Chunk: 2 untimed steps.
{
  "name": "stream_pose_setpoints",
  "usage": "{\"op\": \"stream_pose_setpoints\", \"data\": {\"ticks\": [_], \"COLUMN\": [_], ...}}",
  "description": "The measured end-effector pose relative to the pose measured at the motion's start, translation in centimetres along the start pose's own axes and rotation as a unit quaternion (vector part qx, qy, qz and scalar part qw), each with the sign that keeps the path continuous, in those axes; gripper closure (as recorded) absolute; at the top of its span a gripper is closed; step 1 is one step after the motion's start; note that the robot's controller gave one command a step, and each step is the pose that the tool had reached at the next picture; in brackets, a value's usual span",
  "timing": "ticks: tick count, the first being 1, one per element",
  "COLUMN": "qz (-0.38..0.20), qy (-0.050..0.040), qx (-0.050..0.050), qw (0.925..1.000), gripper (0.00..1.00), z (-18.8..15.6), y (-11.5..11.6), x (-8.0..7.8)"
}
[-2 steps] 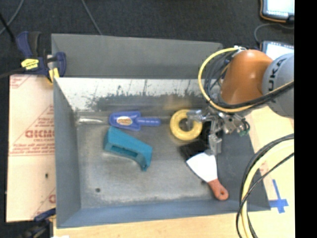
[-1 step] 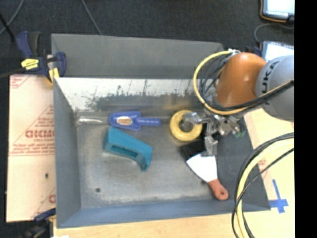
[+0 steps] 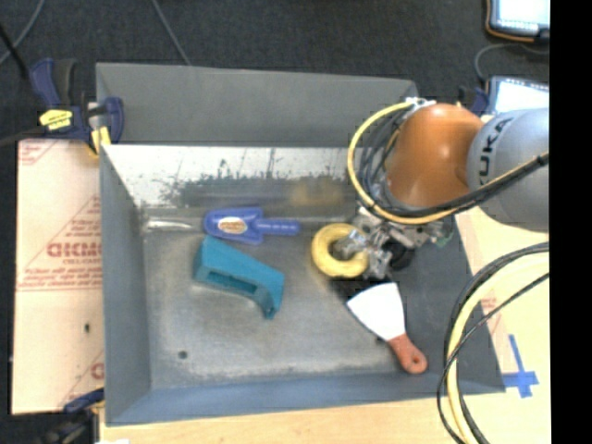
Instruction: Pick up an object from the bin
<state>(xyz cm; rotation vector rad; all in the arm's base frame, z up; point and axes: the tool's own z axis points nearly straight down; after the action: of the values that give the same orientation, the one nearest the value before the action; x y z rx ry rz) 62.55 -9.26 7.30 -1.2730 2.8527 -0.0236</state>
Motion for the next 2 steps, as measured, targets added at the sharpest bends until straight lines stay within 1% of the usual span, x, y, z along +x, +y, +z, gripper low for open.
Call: {"op": "stream_pose_setpoints", "data": {"ticks": [2], "qz": [0.001], "qy": [-0.0002], "qx": [0.000], "qw": [1.0000], "gripper": [1.00], "z": [0.00], "y": [0.01], "x": [-0.01]}}
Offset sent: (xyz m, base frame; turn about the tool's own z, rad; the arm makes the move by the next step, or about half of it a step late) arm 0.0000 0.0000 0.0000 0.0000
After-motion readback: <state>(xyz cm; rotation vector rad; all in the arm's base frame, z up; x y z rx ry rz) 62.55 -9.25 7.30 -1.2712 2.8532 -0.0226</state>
